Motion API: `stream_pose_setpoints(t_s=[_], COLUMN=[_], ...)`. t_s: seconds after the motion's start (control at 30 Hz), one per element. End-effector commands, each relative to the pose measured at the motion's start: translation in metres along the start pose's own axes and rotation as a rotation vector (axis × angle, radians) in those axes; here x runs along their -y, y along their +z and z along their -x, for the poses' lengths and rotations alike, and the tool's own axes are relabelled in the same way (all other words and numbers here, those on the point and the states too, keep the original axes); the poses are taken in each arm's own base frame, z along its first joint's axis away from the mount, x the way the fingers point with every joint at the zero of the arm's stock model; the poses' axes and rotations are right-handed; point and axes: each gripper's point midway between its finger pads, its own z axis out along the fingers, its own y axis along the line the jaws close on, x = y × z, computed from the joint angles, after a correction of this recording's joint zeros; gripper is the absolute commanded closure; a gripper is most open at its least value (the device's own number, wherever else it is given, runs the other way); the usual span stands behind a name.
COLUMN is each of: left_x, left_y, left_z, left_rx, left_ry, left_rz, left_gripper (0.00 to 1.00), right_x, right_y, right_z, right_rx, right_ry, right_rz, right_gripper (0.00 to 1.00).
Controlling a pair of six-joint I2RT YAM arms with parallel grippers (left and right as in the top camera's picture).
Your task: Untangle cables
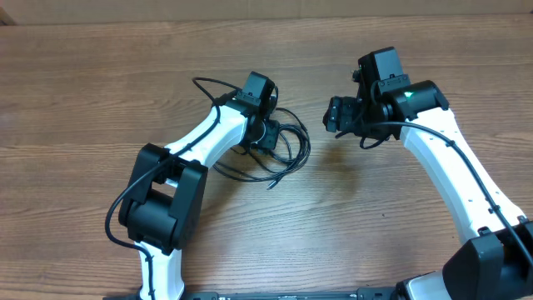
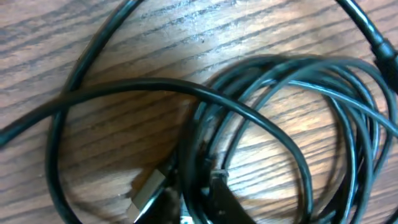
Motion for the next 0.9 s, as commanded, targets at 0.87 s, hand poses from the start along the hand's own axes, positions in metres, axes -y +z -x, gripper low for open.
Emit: stream_pose_setpoints(t_s=[0.87], left_x=[0.096], left_y=[-0.170], left_z=[0.032], left_rx=[0.185], left_ry=[0.162], left_rz=[-0.405], left_gripper=[0.96], right_x=[-0.025], right_y=[0.009], right_z=[-0.009], right_rx=[-0.052], right_ry=[-0.245], right_rz=[0.147], right_gripper=[0.01])
